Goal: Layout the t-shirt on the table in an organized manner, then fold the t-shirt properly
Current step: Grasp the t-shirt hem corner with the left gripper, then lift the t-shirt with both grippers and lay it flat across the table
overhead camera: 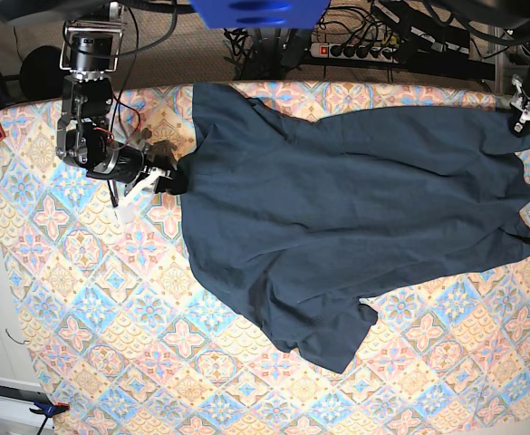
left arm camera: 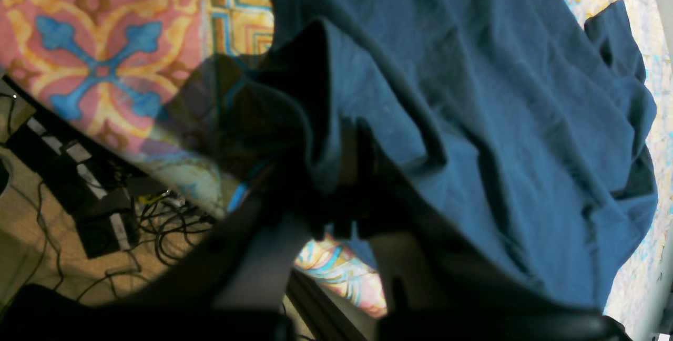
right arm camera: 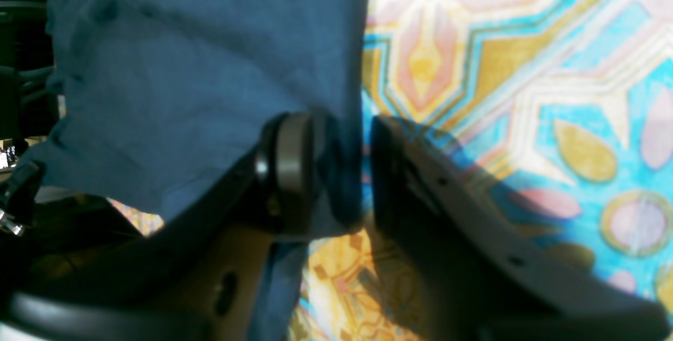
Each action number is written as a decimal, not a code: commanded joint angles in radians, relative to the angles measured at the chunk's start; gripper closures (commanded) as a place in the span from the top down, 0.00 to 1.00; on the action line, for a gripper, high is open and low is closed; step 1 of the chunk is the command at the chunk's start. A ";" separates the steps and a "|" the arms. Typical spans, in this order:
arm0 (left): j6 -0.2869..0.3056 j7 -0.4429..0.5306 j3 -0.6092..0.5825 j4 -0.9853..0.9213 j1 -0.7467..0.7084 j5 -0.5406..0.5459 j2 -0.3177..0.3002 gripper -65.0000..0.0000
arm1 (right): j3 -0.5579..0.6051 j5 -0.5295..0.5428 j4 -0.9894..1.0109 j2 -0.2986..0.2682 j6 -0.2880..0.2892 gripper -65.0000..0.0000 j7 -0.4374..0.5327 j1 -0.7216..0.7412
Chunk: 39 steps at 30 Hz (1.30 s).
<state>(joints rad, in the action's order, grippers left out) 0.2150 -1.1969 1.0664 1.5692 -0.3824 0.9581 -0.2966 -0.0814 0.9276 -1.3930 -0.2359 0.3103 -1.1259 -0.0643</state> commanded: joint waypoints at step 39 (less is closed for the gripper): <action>0.176 -0.082 -0.064 0.462 0.382 0.292 -0.068 0.00 | -0.392 0.425 -0.444 -0.055 0.269 0.01 -0.078 0.154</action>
<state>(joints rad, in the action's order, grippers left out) 0.3893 -1.3125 1.0019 2.0148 -0.0113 1.2274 -0.3473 -0.4629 1.3357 -1.8244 -0.2722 0.5755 -1.2320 0.0830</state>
